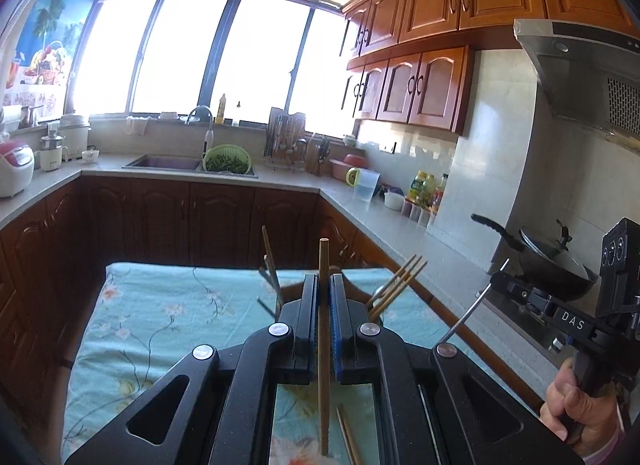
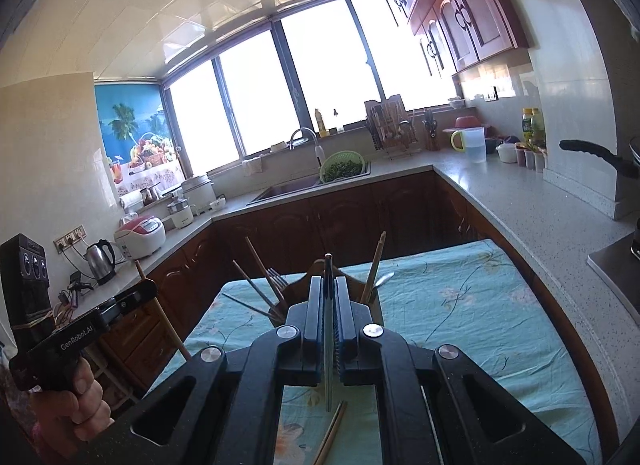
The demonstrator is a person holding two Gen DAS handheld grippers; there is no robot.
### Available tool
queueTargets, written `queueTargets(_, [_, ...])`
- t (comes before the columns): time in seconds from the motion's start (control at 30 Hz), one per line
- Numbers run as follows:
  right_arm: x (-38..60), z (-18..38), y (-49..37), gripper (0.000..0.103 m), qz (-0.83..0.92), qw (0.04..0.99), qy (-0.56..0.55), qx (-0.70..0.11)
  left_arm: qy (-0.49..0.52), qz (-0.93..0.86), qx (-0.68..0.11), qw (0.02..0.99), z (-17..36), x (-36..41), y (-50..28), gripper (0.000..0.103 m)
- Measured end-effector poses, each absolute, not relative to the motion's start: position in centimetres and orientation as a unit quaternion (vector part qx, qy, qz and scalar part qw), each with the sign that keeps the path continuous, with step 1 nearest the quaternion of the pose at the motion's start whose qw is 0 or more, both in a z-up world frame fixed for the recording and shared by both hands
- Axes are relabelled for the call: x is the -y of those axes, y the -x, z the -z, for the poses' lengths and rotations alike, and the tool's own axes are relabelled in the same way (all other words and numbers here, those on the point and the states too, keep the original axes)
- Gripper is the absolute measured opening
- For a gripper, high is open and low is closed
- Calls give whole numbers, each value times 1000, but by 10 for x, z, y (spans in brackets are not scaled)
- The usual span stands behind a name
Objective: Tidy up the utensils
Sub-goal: 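Carry both chopsticks to the caddy and lower them into its slots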
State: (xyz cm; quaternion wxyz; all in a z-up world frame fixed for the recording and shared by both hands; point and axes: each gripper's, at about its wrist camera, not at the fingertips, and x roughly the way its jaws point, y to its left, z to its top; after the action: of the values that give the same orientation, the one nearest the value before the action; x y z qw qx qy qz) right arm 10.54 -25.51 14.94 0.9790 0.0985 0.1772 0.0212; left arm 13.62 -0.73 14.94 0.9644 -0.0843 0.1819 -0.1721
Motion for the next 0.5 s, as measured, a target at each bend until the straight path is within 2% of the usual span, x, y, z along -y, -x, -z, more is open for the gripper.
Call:
queueTargets(0.3, [256, -183, -147, 4, 0, 989, -81, -126, 104, 148, -110, 977, -168, 18, -191, 4])
queueTargets(0.5, [260, -168, -177, 4, 13, 987, -82, -136, 128, 115, -98, 980, -130, 33, -228, 4])
